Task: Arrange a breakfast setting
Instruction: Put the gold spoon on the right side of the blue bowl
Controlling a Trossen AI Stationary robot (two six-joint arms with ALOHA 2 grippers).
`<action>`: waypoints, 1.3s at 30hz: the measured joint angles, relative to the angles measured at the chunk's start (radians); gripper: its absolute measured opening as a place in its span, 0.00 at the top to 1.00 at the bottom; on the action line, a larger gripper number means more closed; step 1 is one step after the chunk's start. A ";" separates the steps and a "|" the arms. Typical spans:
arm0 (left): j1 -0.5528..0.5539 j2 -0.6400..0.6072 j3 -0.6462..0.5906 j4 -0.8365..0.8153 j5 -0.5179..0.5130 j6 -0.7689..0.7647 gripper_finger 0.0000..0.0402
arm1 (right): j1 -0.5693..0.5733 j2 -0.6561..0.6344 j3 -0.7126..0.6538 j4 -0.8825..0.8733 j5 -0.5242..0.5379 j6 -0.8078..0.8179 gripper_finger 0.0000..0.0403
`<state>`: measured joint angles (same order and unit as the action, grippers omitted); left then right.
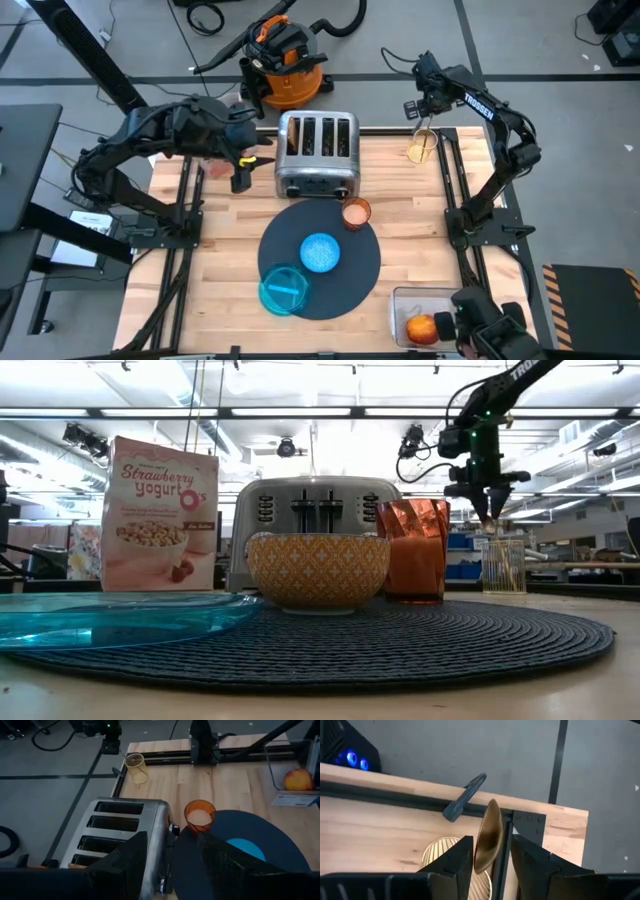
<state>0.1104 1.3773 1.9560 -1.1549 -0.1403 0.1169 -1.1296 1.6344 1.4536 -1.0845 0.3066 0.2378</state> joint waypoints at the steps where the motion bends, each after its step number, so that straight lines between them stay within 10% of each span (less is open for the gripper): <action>1: 0.000 0.000 0.000 0.000 0.000 0.000 0.54 | 0.004 0.000 0.000 0.009 0.012 0.006 0.66; 39: -0.001 -0.025 0.000 -0.064 -0.001 0.011 0.54 | 0.161 -0.002 -0.113 0.081 0.309 0.237 0.94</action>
<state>0.1093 1.3521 1.9564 -1.2194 -0.1413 0.1280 -0.9689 1.6325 1.3407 -1.0035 0.6161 0.4747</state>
